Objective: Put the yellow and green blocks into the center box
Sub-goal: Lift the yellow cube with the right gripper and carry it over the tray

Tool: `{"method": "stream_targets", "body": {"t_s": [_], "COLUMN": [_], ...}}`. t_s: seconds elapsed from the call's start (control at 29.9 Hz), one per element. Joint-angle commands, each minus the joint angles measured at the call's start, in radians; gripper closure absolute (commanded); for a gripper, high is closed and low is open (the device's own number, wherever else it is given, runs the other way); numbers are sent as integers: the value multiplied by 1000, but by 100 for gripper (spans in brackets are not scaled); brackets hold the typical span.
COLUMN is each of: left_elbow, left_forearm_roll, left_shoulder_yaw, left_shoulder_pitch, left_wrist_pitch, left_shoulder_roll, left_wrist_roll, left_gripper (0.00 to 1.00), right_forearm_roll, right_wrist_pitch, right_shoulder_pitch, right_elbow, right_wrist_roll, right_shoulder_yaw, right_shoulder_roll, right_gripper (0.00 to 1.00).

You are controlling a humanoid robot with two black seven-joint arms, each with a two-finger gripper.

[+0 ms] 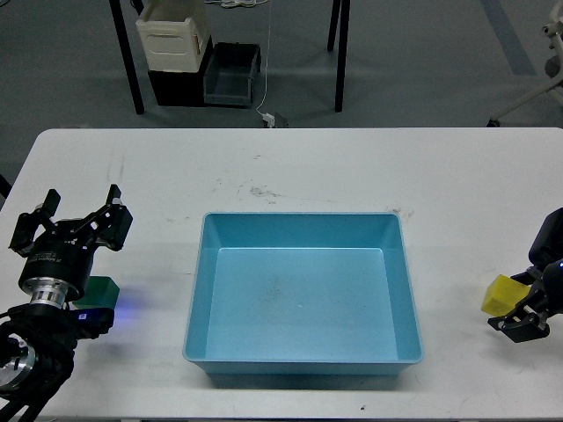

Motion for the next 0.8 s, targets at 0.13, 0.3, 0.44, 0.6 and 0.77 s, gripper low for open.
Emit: {"method": "stream_targets", "body": {"t_s": [0.13,0.3,0.44,0.6,0.77], "left_elbow": [-1,-1,-1,0,-1], "left_forearm_roll": [-2,-2,-2,-2,-2], "left_shoulder_yaw": [-1,-4,-4,-4,-5], "left_shoulder_pitch": [-1,0,0,0,0], "left_wrist_pitch": [0,0,0,0,2], "left_shoulder_roll": [-1,0,0,0,0], "left_wrist_roll": [-2,-2,-2,-3,-23], "left_gripper": [0,0,0,0,0], "right_forearm_roll": [0,0,0,0,0], "right_wrist_pitch": [-9,-11,-11,-15,-127], "right_shoulder_pitch": [1,5,1,8,37], "right_elbow": [-6,-25,-48,-47,-52], "right_wrist_roll": [0,0,0,0,0], "right_shoulder_yaw": [-6,-4,-6,2,72], "right_shoulder_roll": [-9,-7,0,5,-4], "right_gripper": [23,36,51,86,94]}}
